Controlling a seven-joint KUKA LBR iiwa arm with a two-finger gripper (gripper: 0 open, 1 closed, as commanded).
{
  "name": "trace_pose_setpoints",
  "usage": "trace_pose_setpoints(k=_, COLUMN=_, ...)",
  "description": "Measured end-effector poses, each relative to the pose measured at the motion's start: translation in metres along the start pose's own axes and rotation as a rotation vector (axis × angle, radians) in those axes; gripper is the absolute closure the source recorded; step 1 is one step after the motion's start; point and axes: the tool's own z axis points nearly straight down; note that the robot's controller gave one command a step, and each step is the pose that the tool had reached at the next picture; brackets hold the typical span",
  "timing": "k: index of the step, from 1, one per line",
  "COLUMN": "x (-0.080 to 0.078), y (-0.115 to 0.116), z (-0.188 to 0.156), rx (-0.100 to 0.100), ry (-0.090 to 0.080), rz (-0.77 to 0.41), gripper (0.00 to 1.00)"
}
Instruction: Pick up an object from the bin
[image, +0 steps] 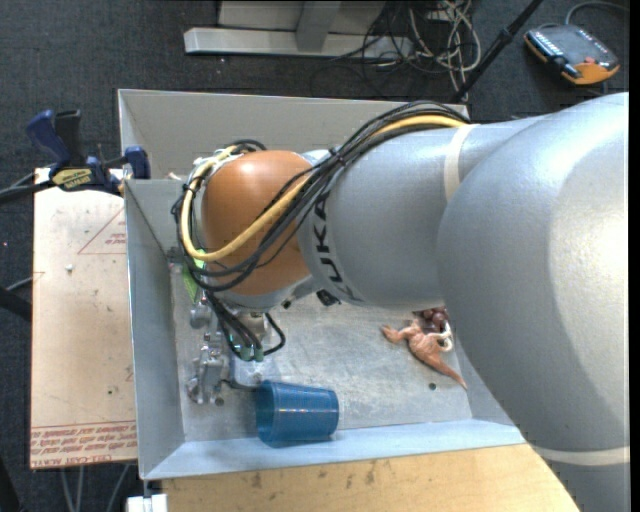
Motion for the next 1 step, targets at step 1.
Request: trace_pose_setpoints(k=1, x=-0.0022, y=-0.0011, z=-0.0047, rx=-0.002, ry=-0.007, rz=0.004, gripper=0.0)
